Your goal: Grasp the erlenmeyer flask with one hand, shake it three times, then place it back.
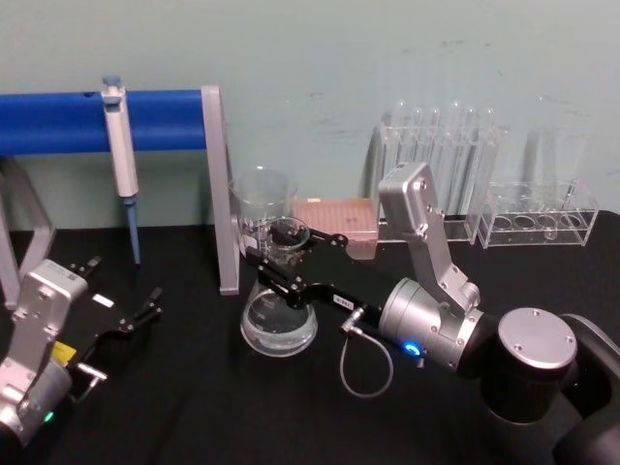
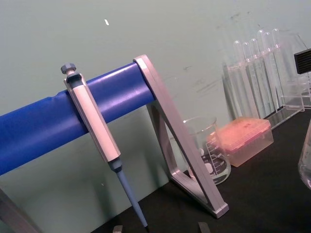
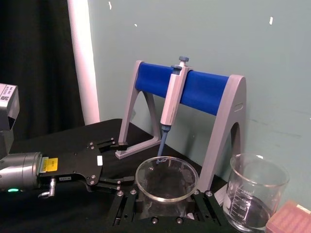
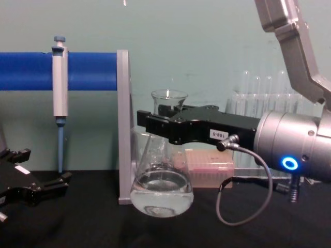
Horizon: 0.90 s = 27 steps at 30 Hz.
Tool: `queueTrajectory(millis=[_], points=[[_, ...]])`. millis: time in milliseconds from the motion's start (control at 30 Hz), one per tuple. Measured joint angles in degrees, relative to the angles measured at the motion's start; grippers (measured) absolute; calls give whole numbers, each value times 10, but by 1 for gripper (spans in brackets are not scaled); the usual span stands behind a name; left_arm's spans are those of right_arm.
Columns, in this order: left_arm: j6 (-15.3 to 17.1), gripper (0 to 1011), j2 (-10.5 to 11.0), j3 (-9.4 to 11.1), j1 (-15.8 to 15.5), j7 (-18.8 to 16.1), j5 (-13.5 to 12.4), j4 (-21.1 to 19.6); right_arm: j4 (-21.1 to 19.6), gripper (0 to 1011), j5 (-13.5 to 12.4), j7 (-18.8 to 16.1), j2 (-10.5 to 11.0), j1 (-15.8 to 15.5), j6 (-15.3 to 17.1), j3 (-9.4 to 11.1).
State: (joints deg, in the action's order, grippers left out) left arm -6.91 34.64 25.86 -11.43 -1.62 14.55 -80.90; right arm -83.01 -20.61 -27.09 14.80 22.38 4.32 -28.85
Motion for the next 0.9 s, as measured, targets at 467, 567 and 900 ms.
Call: queueTrajectory(millis=[467,567,900], points=[[0,1001,0,0,0,0,0,0,-10,453,-4,23,12,-5,-4,5],[0,1000,0,0,0,0,0,0,-14,452,-3,31,15,-9,-5,11],[0,1001,0,0,0,0,0,0,-30,453,6,61,27,-26,-5,39]])
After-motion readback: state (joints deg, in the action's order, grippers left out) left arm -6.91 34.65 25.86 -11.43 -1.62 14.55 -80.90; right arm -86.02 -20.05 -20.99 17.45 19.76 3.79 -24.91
